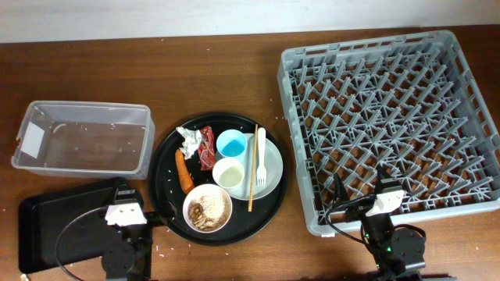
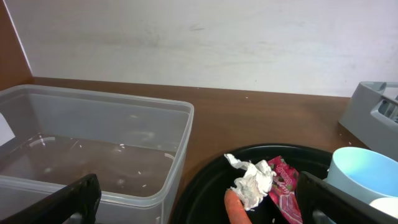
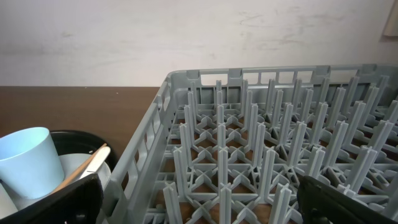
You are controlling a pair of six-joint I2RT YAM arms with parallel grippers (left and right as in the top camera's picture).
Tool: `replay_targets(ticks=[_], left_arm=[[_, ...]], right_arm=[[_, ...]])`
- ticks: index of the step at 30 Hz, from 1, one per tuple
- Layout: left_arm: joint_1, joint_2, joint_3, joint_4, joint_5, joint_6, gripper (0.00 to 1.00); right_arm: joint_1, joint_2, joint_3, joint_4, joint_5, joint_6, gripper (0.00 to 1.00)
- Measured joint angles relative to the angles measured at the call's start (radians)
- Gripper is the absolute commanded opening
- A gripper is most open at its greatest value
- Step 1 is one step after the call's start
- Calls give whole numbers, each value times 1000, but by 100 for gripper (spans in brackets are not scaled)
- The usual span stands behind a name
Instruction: Sort waste into correct bins and load items into the dishwasher rack
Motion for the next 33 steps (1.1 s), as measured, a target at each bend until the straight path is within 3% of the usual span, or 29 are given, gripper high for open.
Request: replay_targets(ticks=[7, 33], left_arm=[[0, 0, 0, 0, 82, 0, 99], [0, 0, 0, 0, 86, 0, 99]], right_arm=[[0, 0, 0, 0, 0, 0, 99], [0, 0, 0, 0, 0, 0, 99]])
